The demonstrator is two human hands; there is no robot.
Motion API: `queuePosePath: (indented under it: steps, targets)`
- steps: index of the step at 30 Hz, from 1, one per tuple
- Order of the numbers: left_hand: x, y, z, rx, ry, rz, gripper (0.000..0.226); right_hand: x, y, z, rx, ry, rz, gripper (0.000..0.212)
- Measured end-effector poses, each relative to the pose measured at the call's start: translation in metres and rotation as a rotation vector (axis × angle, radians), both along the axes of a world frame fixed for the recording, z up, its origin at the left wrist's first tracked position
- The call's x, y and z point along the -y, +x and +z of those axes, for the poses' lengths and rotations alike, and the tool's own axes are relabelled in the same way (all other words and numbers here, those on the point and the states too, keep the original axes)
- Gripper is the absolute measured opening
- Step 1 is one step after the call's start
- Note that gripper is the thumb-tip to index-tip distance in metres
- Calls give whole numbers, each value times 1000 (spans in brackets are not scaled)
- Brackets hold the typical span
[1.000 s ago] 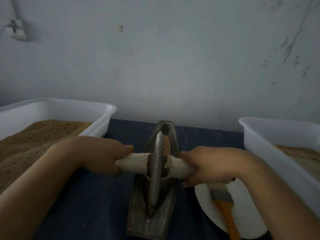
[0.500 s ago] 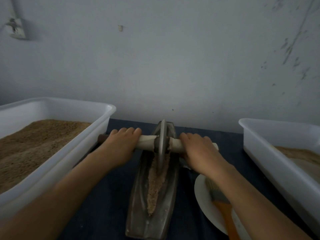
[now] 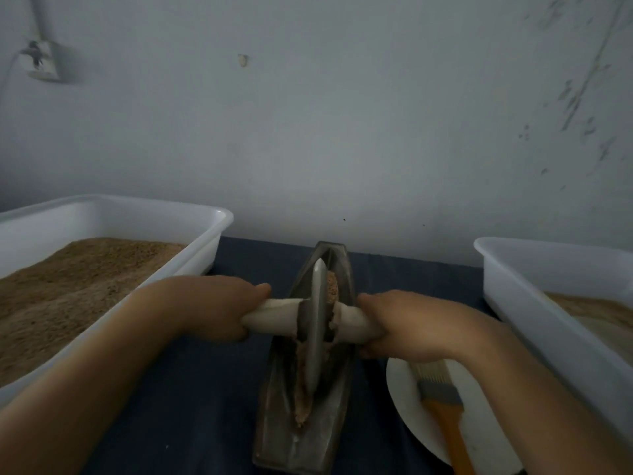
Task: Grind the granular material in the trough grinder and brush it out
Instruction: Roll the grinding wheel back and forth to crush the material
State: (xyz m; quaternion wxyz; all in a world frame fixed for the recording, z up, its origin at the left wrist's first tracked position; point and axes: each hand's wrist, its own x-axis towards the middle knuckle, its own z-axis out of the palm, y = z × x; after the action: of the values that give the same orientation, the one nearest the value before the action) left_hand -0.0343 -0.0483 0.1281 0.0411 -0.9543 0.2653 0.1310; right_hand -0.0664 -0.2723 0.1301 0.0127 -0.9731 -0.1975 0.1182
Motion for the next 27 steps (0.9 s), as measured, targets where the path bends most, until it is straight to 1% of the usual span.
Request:
queuePosePath:
  steps: [4,9,11,13,14,16,19,21,22,24,27]
  targets:
    - [-5,-11,10,-75,56,-24,26,0,-14,10,-100,-19,31,33]
    - [-2,0,2,-61,15,-17,24,0,-6,7,-96,-27,4,31]
    - [2,10,-4,-16,-27,5,25,0,4,-1,-23,-17,-37,26]
    - [5,21,-11,38,-68,48,31,1,16,-14,153,-12,-75,24]
    - [6,26,-15,81,-84,67,33,3,22,-21,269,-10,-85,25]
    - [8,35,-24,237,-102,72,33,6,33,-35,458,-3,-97,28]
    - [12,45,-41,522,-131,65,31,10,43,-46,570,20,-113,29]
    - [17,46,-48,654,-159,79,33,11,45,-50,623,42,-111,26]
    - [19,46,-50,692,-173,84,35,11,45,-51,641,48,-110,25]
    - [19,46,-50,692,-185,70,34,11,43,-50,628,30,-103,23]
    - [13,42,-39,536,-145,43,29,10,36,-39,473,-19,-74,23]
